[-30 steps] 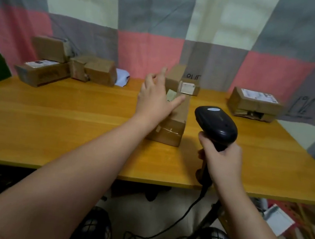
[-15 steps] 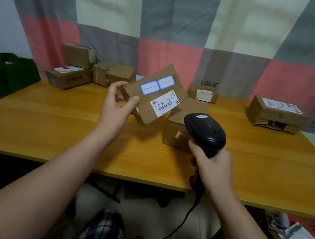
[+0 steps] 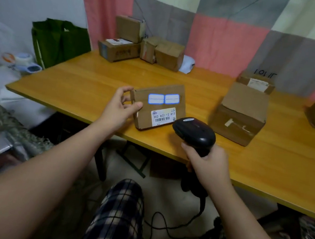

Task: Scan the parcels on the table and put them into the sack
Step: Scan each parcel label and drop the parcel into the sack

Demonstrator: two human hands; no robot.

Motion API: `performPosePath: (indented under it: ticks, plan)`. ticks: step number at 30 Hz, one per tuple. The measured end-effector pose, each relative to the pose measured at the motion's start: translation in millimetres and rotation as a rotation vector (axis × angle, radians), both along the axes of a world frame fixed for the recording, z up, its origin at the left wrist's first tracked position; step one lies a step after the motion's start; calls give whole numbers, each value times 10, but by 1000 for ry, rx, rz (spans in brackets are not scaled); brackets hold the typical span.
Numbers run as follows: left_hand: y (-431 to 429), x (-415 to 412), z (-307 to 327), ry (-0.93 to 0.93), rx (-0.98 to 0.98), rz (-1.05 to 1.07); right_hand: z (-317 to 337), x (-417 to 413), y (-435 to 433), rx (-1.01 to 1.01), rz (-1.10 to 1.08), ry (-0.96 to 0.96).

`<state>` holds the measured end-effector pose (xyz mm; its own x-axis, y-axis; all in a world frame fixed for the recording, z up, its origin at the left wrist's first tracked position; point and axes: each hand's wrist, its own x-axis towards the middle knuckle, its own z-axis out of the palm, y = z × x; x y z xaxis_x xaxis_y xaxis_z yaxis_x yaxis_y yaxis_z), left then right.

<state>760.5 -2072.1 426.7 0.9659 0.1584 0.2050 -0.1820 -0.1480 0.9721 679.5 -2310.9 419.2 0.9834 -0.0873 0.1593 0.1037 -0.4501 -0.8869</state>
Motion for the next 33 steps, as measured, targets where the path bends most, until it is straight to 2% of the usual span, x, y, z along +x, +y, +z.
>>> performPosePath:
  ticks: [10,21,33]
  plan:
    - [-41,216,35,-30,134,-77,-54,51,39,-55,-21,-13]
    - [-5,303,14,-18,126,-88,-110,7,12,49,-4,39]
    - [0,299,8,-14,113,-79,-122,-5,-3,53,24,17]
